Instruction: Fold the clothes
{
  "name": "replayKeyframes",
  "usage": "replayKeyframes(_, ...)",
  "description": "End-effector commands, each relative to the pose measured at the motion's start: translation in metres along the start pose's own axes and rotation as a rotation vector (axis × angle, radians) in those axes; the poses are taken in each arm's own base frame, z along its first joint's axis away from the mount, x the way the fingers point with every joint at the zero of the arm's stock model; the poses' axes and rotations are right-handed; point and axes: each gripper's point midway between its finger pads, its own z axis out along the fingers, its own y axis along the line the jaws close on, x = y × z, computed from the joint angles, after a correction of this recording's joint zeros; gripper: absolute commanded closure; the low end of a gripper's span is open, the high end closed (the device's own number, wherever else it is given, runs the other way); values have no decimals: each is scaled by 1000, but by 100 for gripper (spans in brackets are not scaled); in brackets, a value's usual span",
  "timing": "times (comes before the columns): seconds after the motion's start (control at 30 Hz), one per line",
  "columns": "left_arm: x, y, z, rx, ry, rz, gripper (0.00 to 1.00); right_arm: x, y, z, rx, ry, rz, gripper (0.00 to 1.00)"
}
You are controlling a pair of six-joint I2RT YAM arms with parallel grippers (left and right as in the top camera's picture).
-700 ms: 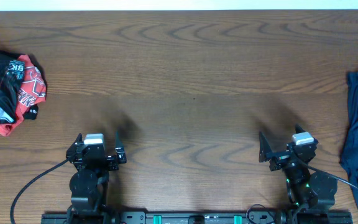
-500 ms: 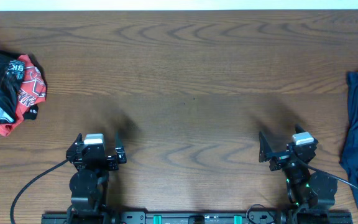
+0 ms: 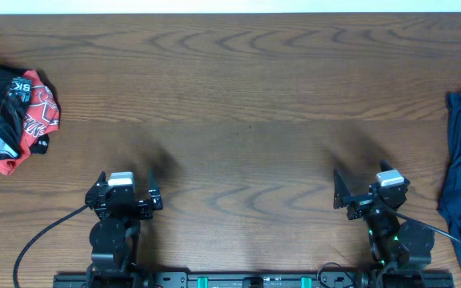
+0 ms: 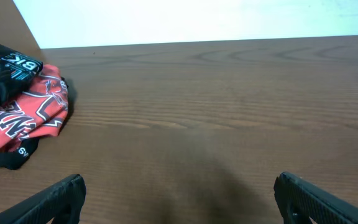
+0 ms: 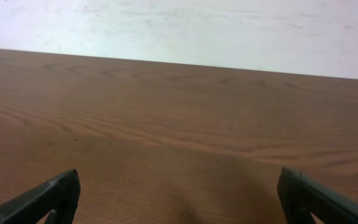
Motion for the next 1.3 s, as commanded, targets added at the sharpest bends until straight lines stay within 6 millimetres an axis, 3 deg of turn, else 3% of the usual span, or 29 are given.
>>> replayKeyframes(0.0, 12, -1, 3, 6, 27, 17, 2, 1, 1, 0, -5, 1, -13, 1)
replayKeyframes(0.37, 6, -2, 3, 7, 3, 12, 2, 1, 1, 0, -5, 1, -13, 1)
replayKeyframes(0.77, -39, -46, -8, 281, -176, -61, 2, 1, 1, 0, -5, 1, -13, 1)
replayKeyframes(0.97, -39, -50, -9, 300, -173, -60, 2, 1, 1, 0, -5, 1, -13, 1)
replayKeyframes(1.27, -14, -42, -1, 251, -59, -113, 2, 1, 1, 0, -5, 1, -13, 1)
